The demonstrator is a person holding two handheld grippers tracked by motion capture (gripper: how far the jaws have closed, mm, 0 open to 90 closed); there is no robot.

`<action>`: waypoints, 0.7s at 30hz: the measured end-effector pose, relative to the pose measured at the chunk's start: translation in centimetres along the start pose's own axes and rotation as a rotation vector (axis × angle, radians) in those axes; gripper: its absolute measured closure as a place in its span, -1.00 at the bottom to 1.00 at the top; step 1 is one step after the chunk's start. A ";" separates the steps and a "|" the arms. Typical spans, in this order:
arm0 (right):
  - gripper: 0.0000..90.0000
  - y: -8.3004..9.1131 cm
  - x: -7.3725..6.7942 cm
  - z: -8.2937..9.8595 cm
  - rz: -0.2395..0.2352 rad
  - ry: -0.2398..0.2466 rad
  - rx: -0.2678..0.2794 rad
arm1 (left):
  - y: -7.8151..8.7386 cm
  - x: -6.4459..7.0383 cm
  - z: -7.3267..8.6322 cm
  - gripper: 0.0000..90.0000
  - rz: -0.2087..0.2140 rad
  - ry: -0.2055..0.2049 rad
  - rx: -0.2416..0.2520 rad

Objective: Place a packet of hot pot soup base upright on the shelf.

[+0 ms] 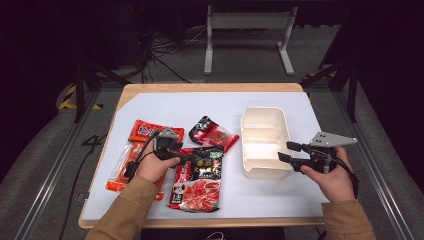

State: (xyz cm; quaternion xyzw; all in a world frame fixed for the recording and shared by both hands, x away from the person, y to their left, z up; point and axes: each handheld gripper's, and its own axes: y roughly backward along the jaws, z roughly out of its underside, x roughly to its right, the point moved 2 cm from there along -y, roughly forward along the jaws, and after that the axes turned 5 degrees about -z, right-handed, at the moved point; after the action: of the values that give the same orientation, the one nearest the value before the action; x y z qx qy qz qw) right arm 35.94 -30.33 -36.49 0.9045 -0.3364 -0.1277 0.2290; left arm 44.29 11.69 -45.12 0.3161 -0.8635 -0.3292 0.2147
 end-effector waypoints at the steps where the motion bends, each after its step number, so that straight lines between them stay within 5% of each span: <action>1: 0.02 0.0 0.0 0.0 -0.001 0.002 -0.001 | 0.0 -0.1 0.0 -0.38 0.002 0.003 -0.012; 9: 0.02 0.0 -0.1 0.0 -0.009 -0.004 -0.003 | -0.3 -0.3 0.3 -0.14 0.033 0.031 -0.084; 12: 0.02 -0.2 -0.1 0.1 -0.013 -0.009 -0.005 | -0.3 -0.3 0.3 -0.01 0.020 0.029 -0.086; 21: 0.04 -0.5 -0.3 0.1 -0.013 -0.010 -0.021 | 0.0 -0.8 0.6 0.57 0.070 0.080 -0.085</action>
State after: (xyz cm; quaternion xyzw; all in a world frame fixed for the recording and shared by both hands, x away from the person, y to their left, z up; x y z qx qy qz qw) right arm 35.97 -29.84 -36.84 0.9036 -0.3300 -0.1374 0.2361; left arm 44.45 12.50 -45.68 0.2890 -0.8500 -0.3451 0.2735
